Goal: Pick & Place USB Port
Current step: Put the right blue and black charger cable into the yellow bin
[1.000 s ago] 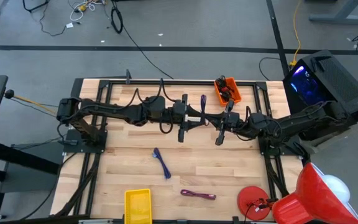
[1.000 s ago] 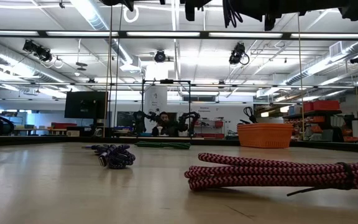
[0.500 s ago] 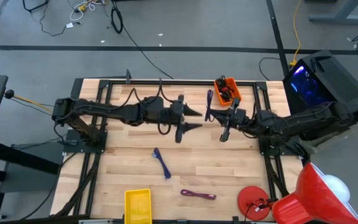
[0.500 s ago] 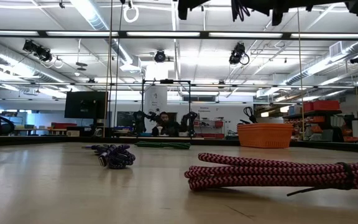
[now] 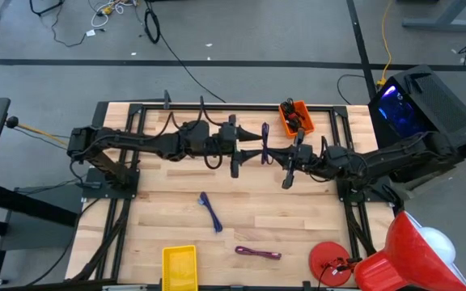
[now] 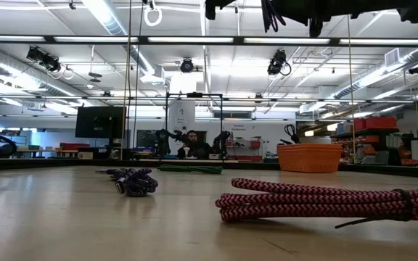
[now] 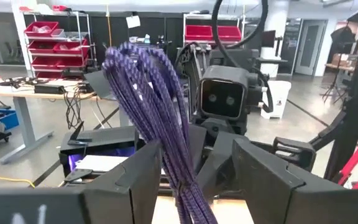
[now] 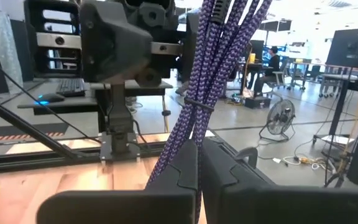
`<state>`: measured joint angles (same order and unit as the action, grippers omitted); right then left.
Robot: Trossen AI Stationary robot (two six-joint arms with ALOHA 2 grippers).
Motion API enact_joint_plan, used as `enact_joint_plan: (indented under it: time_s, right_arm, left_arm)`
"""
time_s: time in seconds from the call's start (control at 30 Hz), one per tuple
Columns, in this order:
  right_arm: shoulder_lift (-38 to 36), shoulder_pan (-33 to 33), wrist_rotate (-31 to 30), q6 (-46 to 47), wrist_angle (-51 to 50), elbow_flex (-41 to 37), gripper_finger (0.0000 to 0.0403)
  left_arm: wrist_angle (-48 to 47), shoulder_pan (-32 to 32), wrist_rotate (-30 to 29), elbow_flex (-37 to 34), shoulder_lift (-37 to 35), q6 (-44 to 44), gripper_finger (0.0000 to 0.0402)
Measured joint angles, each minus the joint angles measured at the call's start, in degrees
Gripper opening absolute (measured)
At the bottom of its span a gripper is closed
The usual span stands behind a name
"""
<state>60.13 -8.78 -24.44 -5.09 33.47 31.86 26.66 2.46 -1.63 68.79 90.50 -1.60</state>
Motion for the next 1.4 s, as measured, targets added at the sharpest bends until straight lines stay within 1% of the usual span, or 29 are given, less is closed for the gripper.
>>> enact_joint_plan:
  time_s: [0.17,0.37,0.4,0.47,0.53,0.6,0.63,0.8,0.87,0.97,1.03,1.17,1.23,1.3,1.33,1.4]
  right_arm:
    - [1.6,0.0,2.4,-0.3,3.4,0.0,0.0000]
    - [2.7,0.0,2.7,-0.3,4.7,0.0,0.0000]
    - [2.7,0.0,2.7,-0.3,4.7,0.0,0.0000]
    - [2.7,0.0,2.7,-0.4,4.8,0.0,0.0000]
    - [2.7,0.0,2.7,-0.6,5.0,0.0,0.0000]
    - [2.7,0.1,2.5,-1.3,5.0,0.0,0.0000]
    - [2.7,0.1,2.5,-1.4,5.0,0.0,0.0000]
    - [2.7,0.0,2.2,-1.4,4.9,0.0,0.0001]
    - [2.5,0.0,1.2,-1.8,4.5,-0.1,0.0009]
    - [1.3,0.0,-2.2,-3.5,3.9,-0.1,0.0027]
    - [-0.2,0.0,-5.6,-3.5,3.2,0.0,0.0039]
    - [-3.5,0.0,-8.0,-3.3,-2.8,-0.1,0.0061]
    - [-5.8,0.0,-8.3,-3.2,-5.4,0.0,0.0069]
    - [-7.9,0.0,-10.2,-2.4,-9.8,0.0,0.0076]
    - [-8.6,0.0,-11.1,-1.9,-11.2,0.0,0.0078]
    - [-10.5,0.0,-12.8,-0.8,-14.5,0.0,0.0082]
  left_arm:
    - [0.1,0.0,-2.2,0.0,0.0,-1.0,0.0202]
    - [0.5,0.0,-2.6,0.0,0.0,-2.5,0.0197]
    - [0.5,0.0,-2.8,0.0,0.0,-2.5,0.0189]
    - [0.5,0.0,-2.8,0.0,0.0,-2.4,0.0158]
    - [0.6,0.0,-2.8,0.0,0.0,-2.2,0.0105]
    - [0.7,0.0,-2.7,0.0,0.0,-2.0,0.0038]
    - [0.7,0.0,-2.6,0.0,0.0,-1.8,0.0023]
    - [-0.1,0.0,-2.7,0.0,0.0,-1.6,0.0012]
    - [-1.7,-0.1,-3.8,0.1,-0.1,-1.3,0.0012]
    - [-5.1,-0.6,-7.1,0.2,-0.5,-0.7,0.0011]
    - [-8.4,-1.2,-8.4,0.0,-0.3,-0.7,0.0011]
    - [-16.1,-3.7,-11.9,0.1,-1.5,-1.0,0.0011]
    - [-23.4,-6.2,-14.5,0.0,-2.6,-1.4,0.0011]
    - [-28.7,-9.0,-17.7,0.0,-3.3,-2.5,0.0011]
    - [-33.2,-10.7,-19.8,-0.1,-4.2,-3.5,0.0011]
    - [-38.2,-14.1,-23.6,0.0,-5.3,-6.6,0.0011]
